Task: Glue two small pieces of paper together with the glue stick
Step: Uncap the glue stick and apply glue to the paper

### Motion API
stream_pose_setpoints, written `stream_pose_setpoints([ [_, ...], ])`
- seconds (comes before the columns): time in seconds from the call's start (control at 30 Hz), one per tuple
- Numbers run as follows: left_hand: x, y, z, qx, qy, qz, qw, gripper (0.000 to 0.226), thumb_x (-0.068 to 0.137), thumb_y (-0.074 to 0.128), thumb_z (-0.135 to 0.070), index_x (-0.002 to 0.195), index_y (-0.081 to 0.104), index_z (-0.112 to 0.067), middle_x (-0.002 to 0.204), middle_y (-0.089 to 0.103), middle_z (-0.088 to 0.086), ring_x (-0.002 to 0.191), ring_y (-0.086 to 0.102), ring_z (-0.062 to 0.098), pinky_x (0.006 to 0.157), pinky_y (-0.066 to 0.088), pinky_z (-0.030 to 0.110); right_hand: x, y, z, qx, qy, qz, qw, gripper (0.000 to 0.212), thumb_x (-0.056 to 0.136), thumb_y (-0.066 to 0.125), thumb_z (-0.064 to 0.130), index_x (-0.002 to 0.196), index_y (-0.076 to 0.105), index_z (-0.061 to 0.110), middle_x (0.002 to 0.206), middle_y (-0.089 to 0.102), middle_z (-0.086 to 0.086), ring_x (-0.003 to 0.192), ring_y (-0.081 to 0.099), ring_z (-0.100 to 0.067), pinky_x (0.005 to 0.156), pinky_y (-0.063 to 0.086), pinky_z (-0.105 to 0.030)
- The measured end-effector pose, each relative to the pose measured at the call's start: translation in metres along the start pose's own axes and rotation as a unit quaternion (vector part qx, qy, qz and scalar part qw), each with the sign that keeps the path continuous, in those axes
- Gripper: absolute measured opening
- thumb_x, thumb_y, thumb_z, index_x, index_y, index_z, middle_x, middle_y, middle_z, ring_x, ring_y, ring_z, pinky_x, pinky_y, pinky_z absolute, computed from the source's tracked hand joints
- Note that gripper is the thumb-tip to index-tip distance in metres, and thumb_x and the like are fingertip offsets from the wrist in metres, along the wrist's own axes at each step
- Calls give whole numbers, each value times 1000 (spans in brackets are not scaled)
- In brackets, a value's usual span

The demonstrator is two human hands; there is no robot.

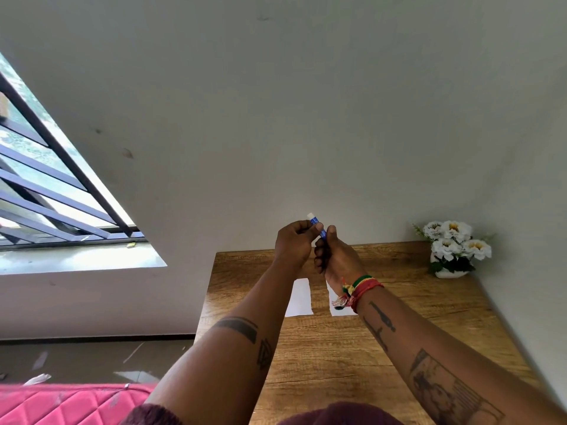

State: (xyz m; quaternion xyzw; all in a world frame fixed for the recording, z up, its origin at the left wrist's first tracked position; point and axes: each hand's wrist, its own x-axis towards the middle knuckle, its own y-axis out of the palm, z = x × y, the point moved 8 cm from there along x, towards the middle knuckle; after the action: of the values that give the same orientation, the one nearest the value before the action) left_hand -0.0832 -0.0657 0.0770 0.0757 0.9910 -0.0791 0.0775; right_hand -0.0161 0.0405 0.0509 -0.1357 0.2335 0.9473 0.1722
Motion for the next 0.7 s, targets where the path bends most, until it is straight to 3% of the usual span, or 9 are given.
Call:
stream_pose_setpoints([
  [0.1, -2, -1, 2, 10, -4, 1, 1000, 11, 93, 74, -36, 102, 74, -29, 77, 74, -19, 70, 70, -2, 55, 45, 12, 0, -2, -7, 1, 35, -2, 999, 58, 98, 43, 62, 85, 67, 11, 62, 56, -3, 51, 50, -17, 52, 40, -29],
  [0.17, -4, -3, 5, 19, -6, -3, 1000, 9, 92, 75, -37, 98, 74, -31, 79, 73, -20, 71, 69, -2, 56, 44, 13, 1, -3, -10, -2, 39, 0, 999, 58, 98, 43, 61, 99, 71, 10, 65, 60, -4, 53, 53, -16, 53, 42, -28],
  [0.3, -5, -7, 17, -15, -21, 8, 1000, 14, 86, 81, -36, 95, 79, -27, 85, 78, -13, 74, 71, -2, 62, 47, 17, 5, -5, -12, 34, 22, 16, 999, 39, 103, 53, 34, 123, 65, 4, 77, 67, -10, 60, 60, -18, 57, 49, -30],
  [0.47, -6, -12, 33, -10, -17, 22, 1000, 19, 83, 84, -33, 99, 79, -24, 91, 79, -7, 82, 72, 4, 69, 51, 21, 10, -18, -21, 56, 16, 1, 998, 23, 98, 63, 18, 112, 67, -1, 78, 69, -11, 64, 65, -19, 57, 54, -28],
  [0.57, -4, -24, 50, 146, 12, 27, 989, 13, 90, 78, -27, 103, 78, -25, 96, 78, -11, 88, 70, 7, 68, 47, 18, 18, -33, -29, 3, 22, -37, 999, 8, 97, 62, 10, 95, 69, 6, 74, 70, -10, 60, 67, -17, 54, 54, -28],
  [0.7, -6, -38, 82, 399, 64, 62, 913, 21, 98, 65, -19, 115, 77, -24, 116, 76, -3, 104, 69, 17, 82, 55, 30, 28, -51, -42, -155, 27, -56, 986, 6, 94, 64, 4, 98, 68, 5, 82, 71, -16, 58, 65, -17, 54, 55, -27],
])
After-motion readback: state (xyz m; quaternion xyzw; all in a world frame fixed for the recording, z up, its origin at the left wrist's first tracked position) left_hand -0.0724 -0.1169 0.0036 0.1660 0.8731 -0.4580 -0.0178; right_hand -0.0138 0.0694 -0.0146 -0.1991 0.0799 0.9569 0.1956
